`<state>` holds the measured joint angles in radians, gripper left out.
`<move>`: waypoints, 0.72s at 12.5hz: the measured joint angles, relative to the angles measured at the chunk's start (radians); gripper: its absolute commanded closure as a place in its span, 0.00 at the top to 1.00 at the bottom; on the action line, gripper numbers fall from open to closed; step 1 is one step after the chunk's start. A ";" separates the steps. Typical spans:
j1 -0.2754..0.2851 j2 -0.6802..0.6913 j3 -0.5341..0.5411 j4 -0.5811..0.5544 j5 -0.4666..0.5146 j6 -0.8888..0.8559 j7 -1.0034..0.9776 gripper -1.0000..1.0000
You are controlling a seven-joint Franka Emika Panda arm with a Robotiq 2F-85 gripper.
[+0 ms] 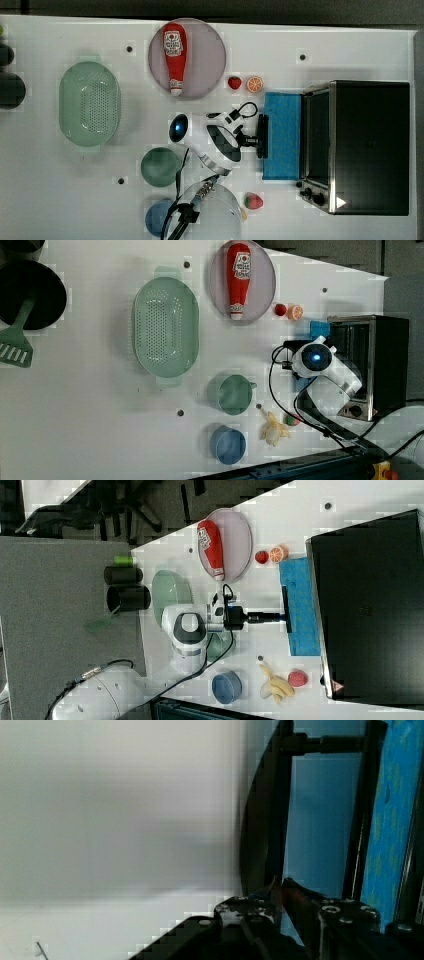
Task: Flap open oven.
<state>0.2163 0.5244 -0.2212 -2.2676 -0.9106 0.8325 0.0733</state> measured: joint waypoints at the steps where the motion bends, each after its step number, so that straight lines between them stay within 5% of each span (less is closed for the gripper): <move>1: -0.001 -0.002 0.004 -0.002 0.003 0.005 0.006 0.18; 3: -0.003 -0.022 0.003 -0.004 0.100 0.007 0.009 0.18; 5: -0.003 -0.089 0.006 -0.006 0.308 0.004 0.011 0.18; 9: 0.010 -0.379 0.009 0.023 0.575 -0.071 0.016 0.18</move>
<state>0.2258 0.1451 -0.2123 -2.2441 -0.3359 0.7612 0.0889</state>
